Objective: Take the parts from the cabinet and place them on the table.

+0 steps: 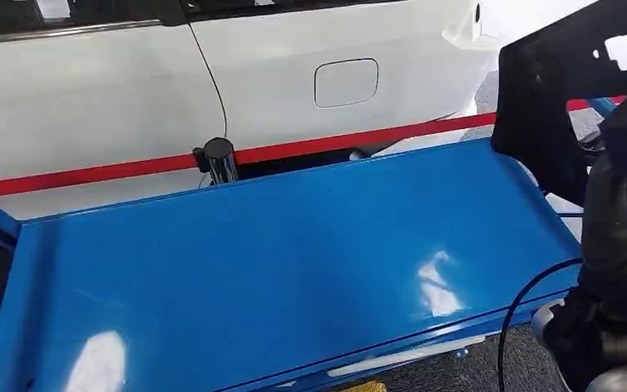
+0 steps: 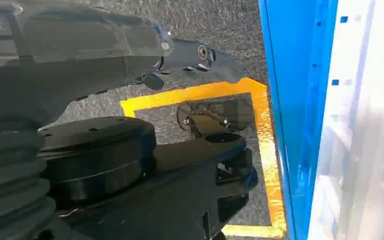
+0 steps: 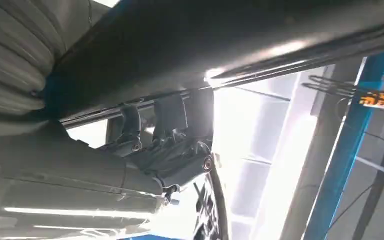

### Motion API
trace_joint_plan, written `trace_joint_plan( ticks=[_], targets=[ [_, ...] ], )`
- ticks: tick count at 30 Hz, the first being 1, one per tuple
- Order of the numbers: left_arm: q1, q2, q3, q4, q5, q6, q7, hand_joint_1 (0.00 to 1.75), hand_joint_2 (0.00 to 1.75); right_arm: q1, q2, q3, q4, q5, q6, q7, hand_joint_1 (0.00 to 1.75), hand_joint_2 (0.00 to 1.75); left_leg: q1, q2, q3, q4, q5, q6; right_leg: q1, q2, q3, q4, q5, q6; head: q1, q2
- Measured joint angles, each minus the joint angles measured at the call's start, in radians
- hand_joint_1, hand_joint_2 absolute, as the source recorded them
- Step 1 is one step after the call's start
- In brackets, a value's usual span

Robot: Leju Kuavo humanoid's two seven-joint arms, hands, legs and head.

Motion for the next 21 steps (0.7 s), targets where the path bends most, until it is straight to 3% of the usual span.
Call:
trace_joint_plan(
  ticks=[2, 4, 7, 8, 9, 10, 12, 13, 14, 16, 18, 19, 20, 21],
  targets=[
    [0.000, -0.004, -0.002, 0.000, -0.031, 0.002, 0.027, 0.00, 1.75, 0.022, 0.028, 0.019, 0.003, -0.006, 0.000, -0.045, 1.75, 1.75, 0.000, -0.002, 0.001, -0.002, 0.004, 0.005, -0.002, 0.000, 0.006, -0.004, 0.005, 0.008, -0.003, 0.000],
    [-0.001, -0.009, -0.004, 0.000, -0.058, 0.004, 0.075, 0.00, 1.75, 0.051, 0.051, 0.035, 0.003, -0.014, 0.000, -0.086, 1.75, 1.75, 0.009, -0.002, 0.008, -0.017, 0.013, 0.014, -0.002, -0.001, 0.000, 0.017, -0.025, 0.008, 0.000, 0.000],
    [-0.001, -0.015, -0.019, 0.000, -0.074, 0.010, 0.118, 0.00, 1.75, 0.081, 0.087, 0.060, 0.010, -0.032, -0.001, -0.125, 1.75, 1.75, 0.006, 0.001, 0.005, -0.017, 0.013, 0.015, -0.001, 0.000, -0.093, 0.232, -0.148, 0.007, 0.019, 0.000],
    [-0.001, -0.015, -0.020, 0.000, -0.075, 0.014, 0.127, 0.00, 1.75, 0.089, 0.096, 0.068, 0.013, -0.042, -0.001, -0.130, 1.75, 1.75, 0.005, 0.002, 0.003, -0.017, 0.014, 0.016, -0.001, 0.000, -0.117, 0.290, -0.164, 0.006, 0.021, 0.000],
    [-0.001, -0.015, -0.021, 0.000, -0.074, 0.017, 0.132, 0.00, 1.75, 0.093, 0.105, 0.077, 0.017, -0.056, -0.001, -0.135, 1.75, 1.75, 0.003, 0.003, 0.003, -0.017, 0.016, 0.015, -0.001, 0.000, -0.121, 0.299, -0.153, 0.003, 0.024, 0.000],
    [-0.001, -0.014, -0.023, 0.000, -0.070, 0.023, 0.135, 0.00, 1.75, 0.092, 0.114, 0.086, 0.021, -0.071, -0.001, -0.141, 1.75, 1.75, 0.002, 0.003, 0.001, -0.017, 0.018, 0.012, -0.001, -0.001, -0.106, 0.272, -0.123, 0.000, 0.025, 0.000],
    [-0.002, -0.014, -0.026, 0.000, -0.059, 0.030, 0.135, 0.00, 1.75, 0.076, 0.129, 0.106, 0.033, -0.103, 0.000, -0.157, 1.75, 1.75, 0.000, 0.002, -0.001, -0.017, 0.025, 0.006, 0.001, 0.000, -0.029, 0.116, -0.031, -0.012, 0.026, 0.000],
    [-0.002, -0.015, -0.027, 0.000, -0.051, 0.036, 0.131, 0.00, 1.75, 0.067, 0.135, 0.116, 0.039, -0.126, 0.001, -0.169, 1.75, 1.75, 0.000, 0.002, -0.001, -0.017, 0.029, 0.001, 0.004, 0.002, 0.014, 0.033, -0.009, -0.019, 0.026, 0.000],
    [-0.002, -0.017, -0.027, 0.000, -0.038, 0.044, 0.124, 0.00, 1.75, 0.050, 0.143, 0.131, 0.050, -0.155, 0.003, -0.186, 1.75, 1.75, -0.002, 0.003, -0.008, -0.017, 0.035, -0.007, 0.010, 0.004, 0.024, 0.014, -0.013, -0.021, 0.025, 0.000],
    [-0.003, -0.017, -0.027, 0.000, -0.024, 0.053, 0.119, 0.00, 1.75, 0.003, 0.164, 0.166, 0.084, -0.192, 0.006, -0.218, 1.75, 1.75, 0.004, 0.010, -0.010, -0.017, 0.048, -0.022, 0.019, 0.004, 0.008, 0.017, -0.002, -0.027, 0.023, 0.000],
    [-0.003, -0.018, -0.027, 0.000, -0.020, 0.055, 0.119, 0.00, 1.75, -0.018, 0.183, 0.196, 0.114, -0.204, 0.006, -0.227, 1.75, 1.75, 0.006, 0.012, -0.011, -0.027, 0.065, -0.037, 0.022, 0.002, -0.001, 0.007, 0.018, -0.046, 0.018, 0.000],
    [-0.003, -0.017, -0.027, 0.000, -0.019, 0.056, 0.118, 0.00, 1.75, -0.024, 0.192, 0.208, 0.124, -0.207, 0.006, -0.228, 1.75, 1.75, 0.009, 0.006, -0.021, -0.017, 0.045, -0.042, 0.017, -0.009, -0.006, -0.001, 0.034, -0.052, 0.017, 0.000],
    [-0.003, -0.017, -0.027, 0.000, -0.015, 0.058, 0.117, 0.00, 1.75, -0.033, 0.198, 0.217, 0.133, -0.217, 0.009, -0.232, 1.75, 1.75, 0.013, -0.005, -0.035, 0.019, -0.011, -0.050, 0.016, -0.008, -0.019, -0.003, 0.045, -0.063, 0.009, 0.000],
    [-0.003, -0.017, -0.027, 0.000, -0.008, 0.063, 0.113, 0.00, 1.75, -0.043, 0.204, 0.229, 0.142, -0.233, 0.016, -0.240, 1.75, 1.75, 0.015, -0.013, -0.054, 0.082, -0.071, -0.055, 0.016, -0.010, -0.031, -0.002, 0.054, -0.068, -0.003, 0.000]
  ],
)
